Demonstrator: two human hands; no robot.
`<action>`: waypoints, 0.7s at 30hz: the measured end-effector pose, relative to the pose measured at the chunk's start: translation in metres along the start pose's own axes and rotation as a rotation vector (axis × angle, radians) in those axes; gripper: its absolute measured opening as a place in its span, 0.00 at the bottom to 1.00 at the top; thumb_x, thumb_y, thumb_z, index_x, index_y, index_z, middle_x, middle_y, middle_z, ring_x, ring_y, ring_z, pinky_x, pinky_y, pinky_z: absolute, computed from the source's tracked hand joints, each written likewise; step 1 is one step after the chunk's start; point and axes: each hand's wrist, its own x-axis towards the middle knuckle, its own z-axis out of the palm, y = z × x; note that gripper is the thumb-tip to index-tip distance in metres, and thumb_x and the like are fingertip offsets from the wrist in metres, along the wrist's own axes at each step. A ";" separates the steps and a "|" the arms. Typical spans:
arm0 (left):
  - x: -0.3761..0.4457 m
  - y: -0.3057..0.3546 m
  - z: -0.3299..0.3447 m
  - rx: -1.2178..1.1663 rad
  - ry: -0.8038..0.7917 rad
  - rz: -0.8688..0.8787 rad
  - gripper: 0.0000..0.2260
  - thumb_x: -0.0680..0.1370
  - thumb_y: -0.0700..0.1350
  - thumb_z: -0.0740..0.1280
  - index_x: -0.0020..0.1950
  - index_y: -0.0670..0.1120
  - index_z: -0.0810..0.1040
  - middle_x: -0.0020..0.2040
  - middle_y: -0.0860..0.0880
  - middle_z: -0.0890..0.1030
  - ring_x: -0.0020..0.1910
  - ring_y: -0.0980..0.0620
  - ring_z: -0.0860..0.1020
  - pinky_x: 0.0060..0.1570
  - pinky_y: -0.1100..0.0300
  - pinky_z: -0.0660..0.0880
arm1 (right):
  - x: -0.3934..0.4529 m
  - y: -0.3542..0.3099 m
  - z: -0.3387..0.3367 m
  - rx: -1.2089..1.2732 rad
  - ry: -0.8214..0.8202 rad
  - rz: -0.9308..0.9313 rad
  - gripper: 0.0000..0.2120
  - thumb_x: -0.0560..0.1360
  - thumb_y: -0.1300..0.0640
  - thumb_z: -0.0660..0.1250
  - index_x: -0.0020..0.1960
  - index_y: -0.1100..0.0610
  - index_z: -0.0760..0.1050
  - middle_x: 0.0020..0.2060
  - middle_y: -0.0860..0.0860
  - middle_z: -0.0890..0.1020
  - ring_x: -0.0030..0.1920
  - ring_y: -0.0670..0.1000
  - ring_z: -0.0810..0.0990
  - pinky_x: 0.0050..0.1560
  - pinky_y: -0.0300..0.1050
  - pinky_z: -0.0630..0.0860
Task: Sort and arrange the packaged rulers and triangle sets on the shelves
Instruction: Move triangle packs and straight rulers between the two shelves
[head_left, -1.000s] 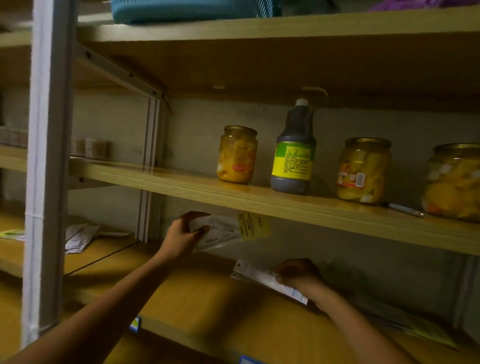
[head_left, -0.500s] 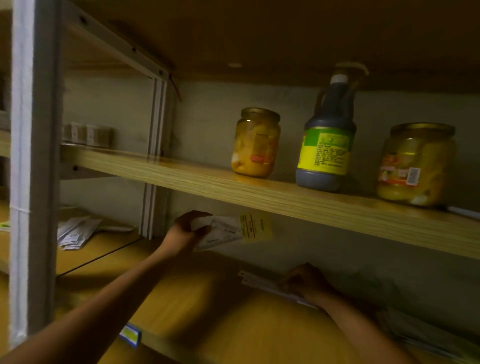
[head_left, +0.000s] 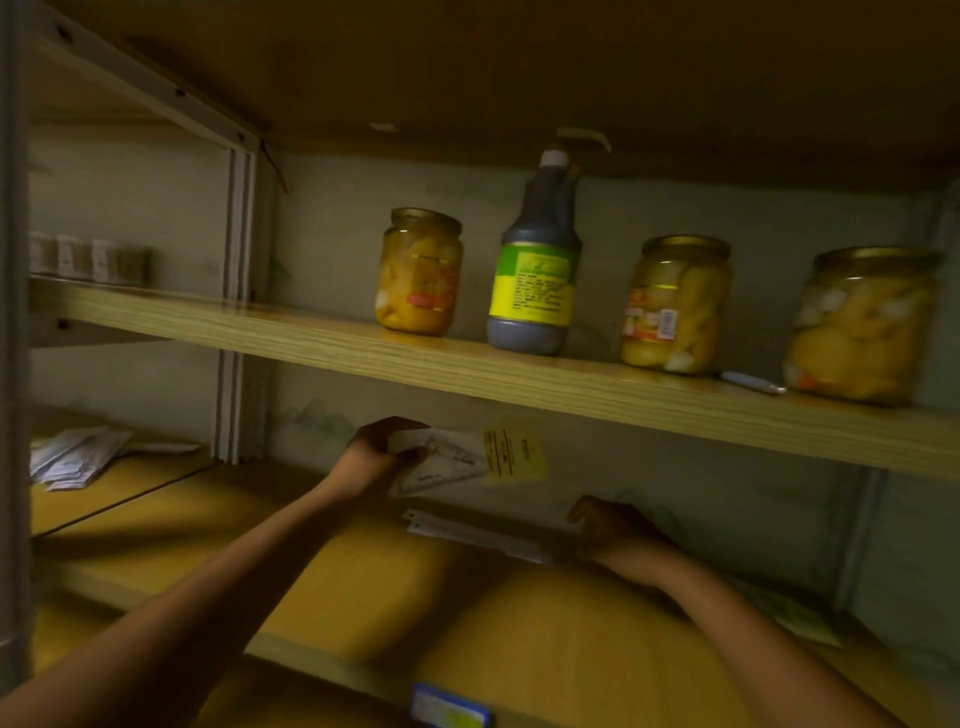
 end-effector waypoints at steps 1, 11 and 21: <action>-0.006 0.010 0.011 -0.051 -0.013 -0.018 0.08 0.75 0.42 0.69 0.52 0.51 0.79 0.52 0.49 0.83 0.51 0.51 0.81 0.53 0.53 0.77 | -0.012 0.011 -0.009 -0.013 0.001 0.024 0.17 0.75 0.53 0.67 0.62 0.43 0.70 0.54 0.44 0.75 0.50 0.45 0.77 0.50 0.40 0.78; -0.041 0.084 0.139 -0.108 -0.198 -0.053 0.08 0.75 0.44 0.65 0.51 0.45 0.80 0.46 0.44 0.83 0.47 0.44 0.82 0.47 0.45 0.80 | -0.144 0.115 -0.085 -0.215 -0.004 0.176 0.23 0.73 0.54 0.69 0.66 0.54 0.69 0.52 0.53 0.80 0.52 0.53 0.80 0.52 0.48 0.78; -0.011 0.114 0.266 0.152 -0.341 -0.012 0.12 0.80 0.48 0.62 0.58 0.45 0.79 0.56 0.46 0.81 0.54 0.49 0.79 0.50 0.61 0.74 | -0.192 0.132 -0.096 -0.249 0.039 0.274 0.21 0.73 0.51 0.66 0.65 0.48 0.67 0.51 0.50 0.80 0.47 0.51 0.80 0.50 0.52 0.80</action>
